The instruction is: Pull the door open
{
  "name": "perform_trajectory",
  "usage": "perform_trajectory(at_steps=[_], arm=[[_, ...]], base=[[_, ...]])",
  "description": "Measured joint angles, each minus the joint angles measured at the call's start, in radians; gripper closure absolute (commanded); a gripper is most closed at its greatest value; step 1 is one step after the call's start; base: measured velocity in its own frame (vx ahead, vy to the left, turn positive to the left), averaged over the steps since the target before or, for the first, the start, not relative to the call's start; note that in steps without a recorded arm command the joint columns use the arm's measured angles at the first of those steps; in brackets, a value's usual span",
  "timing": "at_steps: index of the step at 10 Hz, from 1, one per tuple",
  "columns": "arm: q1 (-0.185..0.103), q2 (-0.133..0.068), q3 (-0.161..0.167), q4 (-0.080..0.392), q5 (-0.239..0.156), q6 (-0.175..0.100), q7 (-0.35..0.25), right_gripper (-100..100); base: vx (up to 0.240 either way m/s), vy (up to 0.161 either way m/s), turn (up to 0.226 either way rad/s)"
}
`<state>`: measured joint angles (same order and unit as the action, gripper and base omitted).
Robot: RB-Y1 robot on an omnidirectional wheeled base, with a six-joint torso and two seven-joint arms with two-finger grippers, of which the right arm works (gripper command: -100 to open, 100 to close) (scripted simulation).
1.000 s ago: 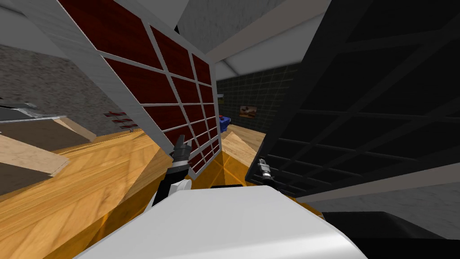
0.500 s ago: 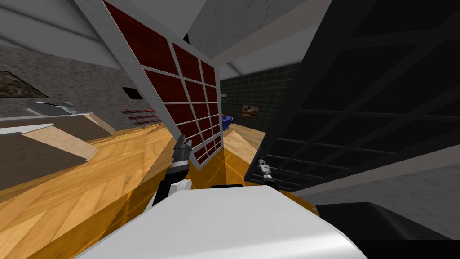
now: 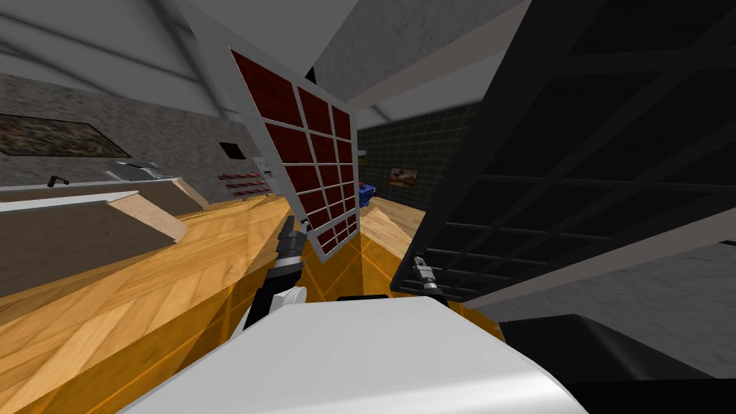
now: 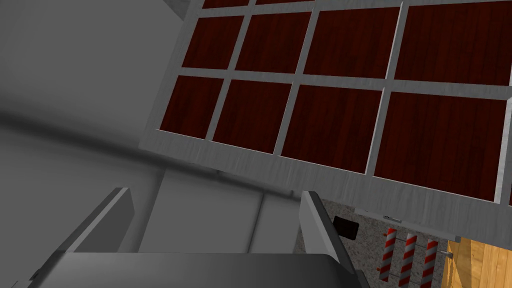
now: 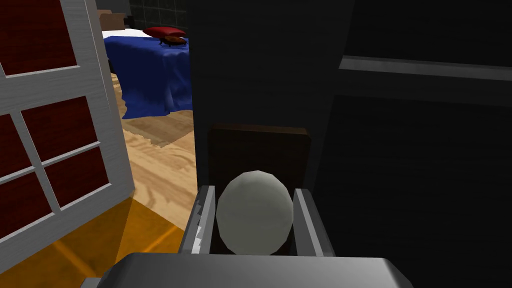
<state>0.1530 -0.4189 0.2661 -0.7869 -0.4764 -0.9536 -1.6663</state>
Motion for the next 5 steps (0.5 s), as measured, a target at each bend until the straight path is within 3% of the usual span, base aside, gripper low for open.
perform_trajectory(at_steps=[3, 5], arm=[[0.028, -0.027, 0.030, -0.003, 0.026, -0.036, -0.040, 100], [0.043, -0.034, 0.045, -0.009, 0.037, -0.046, -0.054, 100]], base=[[-0.233, -0.067, 0.120], [-0.133, -0.017, 0.082]])
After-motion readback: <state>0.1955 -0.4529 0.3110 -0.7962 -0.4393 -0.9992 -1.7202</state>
